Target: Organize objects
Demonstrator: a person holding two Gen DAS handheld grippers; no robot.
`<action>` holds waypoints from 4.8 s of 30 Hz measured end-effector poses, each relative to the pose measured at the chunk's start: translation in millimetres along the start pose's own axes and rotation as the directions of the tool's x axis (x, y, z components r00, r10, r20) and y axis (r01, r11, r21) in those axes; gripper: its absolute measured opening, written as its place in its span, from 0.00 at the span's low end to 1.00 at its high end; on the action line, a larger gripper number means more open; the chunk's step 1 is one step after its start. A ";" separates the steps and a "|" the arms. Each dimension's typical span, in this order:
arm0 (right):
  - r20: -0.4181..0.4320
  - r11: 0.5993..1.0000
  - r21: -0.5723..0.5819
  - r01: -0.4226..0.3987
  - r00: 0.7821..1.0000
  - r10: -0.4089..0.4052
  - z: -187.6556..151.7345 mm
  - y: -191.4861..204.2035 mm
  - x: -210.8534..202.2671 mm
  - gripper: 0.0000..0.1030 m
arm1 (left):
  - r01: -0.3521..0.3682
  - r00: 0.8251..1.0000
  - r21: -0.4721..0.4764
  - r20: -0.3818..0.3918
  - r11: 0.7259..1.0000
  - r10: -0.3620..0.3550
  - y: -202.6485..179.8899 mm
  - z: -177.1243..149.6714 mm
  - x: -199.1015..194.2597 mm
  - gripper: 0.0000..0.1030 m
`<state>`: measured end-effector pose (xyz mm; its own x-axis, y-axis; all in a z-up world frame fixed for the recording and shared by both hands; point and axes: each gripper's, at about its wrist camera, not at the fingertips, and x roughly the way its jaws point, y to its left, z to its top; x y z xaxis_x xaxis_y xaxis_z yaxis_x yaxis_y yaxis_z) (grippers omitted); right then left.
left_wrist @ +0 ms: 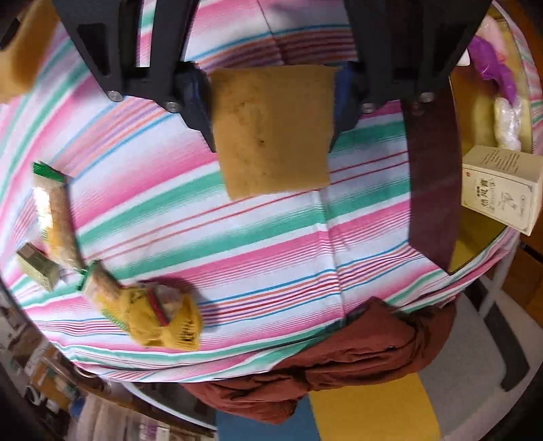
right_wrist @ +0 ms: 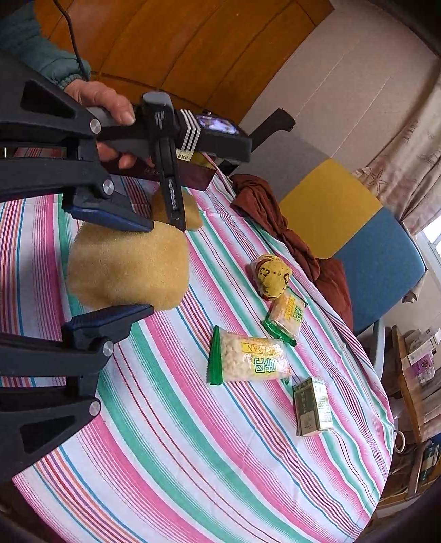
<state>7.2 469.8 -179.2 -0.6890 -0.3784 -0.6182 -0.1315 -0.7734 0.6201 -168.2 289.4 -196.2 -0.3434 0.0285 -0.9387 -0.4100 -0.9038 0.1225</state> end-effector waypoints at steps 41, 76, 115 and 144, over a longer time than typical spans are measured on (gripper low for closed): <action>-0.132 0.874 -0.481 -0.062 0.991 -0.002 -29.6 249.6 130.3 0.58 | -0.339 0.895 -0.246 0.214 0.908 0.392 240.5 -130.0 -99.3 1.00; -0.053 0.873 -0.068 0.484 0.872 -0.487 86.2 -38.3 80.6 0.75 | -0.164 0.945 -0.012 0.285 0.986 0.160 90.7 -110.3 -124.6 1.00; 0.068 0.941 -0.117 0.319 0.947 -0.313 24.7 -14.9 -0.9 0.46 | -0.108 0.949 0.076 0.303 0.991 0.080 -19.5 41.9 -77.8 1.00; 0.032 0.970 -0.075 0.232 0.972 -0.231 0.2 -38.5 -2.8 0.46 | 0.021 0.996 -0.181 0.084 0.983 -0.006 -64.0 145.0 7.7 1.00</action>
<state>14.0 500.7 -201.2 -0.6626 -0.1732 -0.7286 -0.2346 -0.8759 0.4216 -267.1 409.4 -164.6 -0.4107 0.0699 -0.9091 -0.2575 -0.9654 0.0422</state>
